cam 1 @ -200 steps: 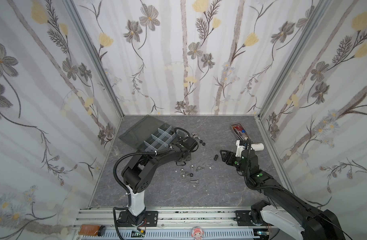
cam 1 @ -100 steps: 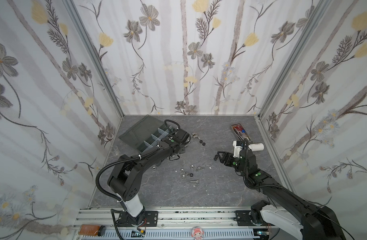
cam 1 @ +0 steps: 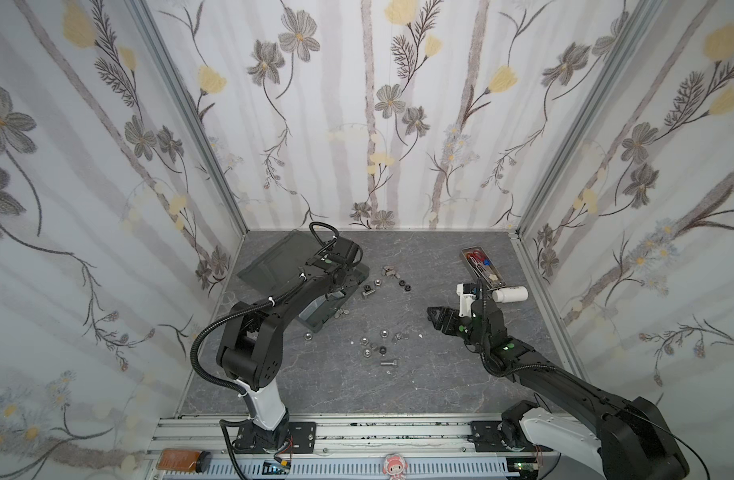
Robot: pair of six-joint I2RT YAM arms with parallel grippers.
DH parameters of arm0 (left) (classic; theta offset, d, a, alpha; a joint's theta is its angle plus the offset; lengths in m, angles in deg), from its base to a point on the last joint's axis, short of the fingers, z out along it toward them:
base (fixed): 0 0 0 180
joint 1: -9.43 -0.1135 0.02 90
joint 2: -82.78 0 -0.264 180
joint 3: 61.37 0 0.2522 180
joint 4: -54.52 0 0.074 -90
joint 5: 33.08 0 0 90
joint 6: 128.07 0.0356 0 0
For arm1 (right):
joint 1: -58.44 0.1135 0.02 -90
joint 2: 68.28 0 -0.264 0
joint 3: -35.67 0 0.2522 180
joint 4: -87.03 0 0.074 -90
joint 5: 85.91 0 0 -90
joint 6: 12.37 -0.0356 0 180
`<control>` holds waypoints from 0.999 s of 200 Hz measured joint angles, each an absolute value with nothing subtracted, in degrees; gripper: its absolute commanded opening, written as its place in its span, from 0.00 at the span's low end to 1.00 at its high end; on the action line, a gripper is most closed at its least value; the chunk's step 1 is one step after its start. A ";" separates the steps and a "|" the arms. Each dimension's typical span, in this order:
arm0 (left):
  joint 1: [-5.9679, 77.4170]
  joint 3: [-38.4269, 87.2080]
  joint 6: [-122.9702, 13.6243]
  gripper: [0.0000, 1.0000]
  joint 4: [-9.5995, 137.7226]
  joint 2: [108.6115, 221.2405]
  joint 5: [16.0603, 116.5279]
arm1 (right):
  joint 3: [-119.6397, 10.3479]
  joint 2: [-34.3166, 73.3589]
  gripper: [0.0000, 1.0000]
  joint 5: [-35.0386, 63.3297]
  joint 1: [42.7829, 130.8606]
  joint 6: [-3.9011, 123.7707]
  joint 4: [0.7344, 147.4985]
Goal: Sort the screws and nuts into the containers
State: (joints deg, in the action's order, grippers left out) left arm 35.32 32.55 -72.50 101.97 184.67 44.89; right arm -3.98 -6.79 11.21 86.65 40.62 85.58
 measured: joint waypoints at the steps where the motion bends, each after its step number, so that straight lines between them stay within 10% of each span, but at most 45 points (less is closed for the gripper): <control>1: 35.13 32.79 -72.50 0.41 102.06 184.89 44.91 | -3.96 -6.70 0.74 11.21 86.67 40.62 85.63; 200: 28.02 49.56 -69.33 0.42 106.17 202.81 47.10 | -5.03 1.02 0.75 13.37 87.34 40.66 89.93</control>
State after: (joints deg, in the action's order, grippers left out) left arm 28.02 49.56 -69.33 106.17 202.81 47.10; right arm -5.03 1.02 13.37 87.34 40.66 89.93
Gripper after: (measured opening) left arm 0.471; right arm 0.747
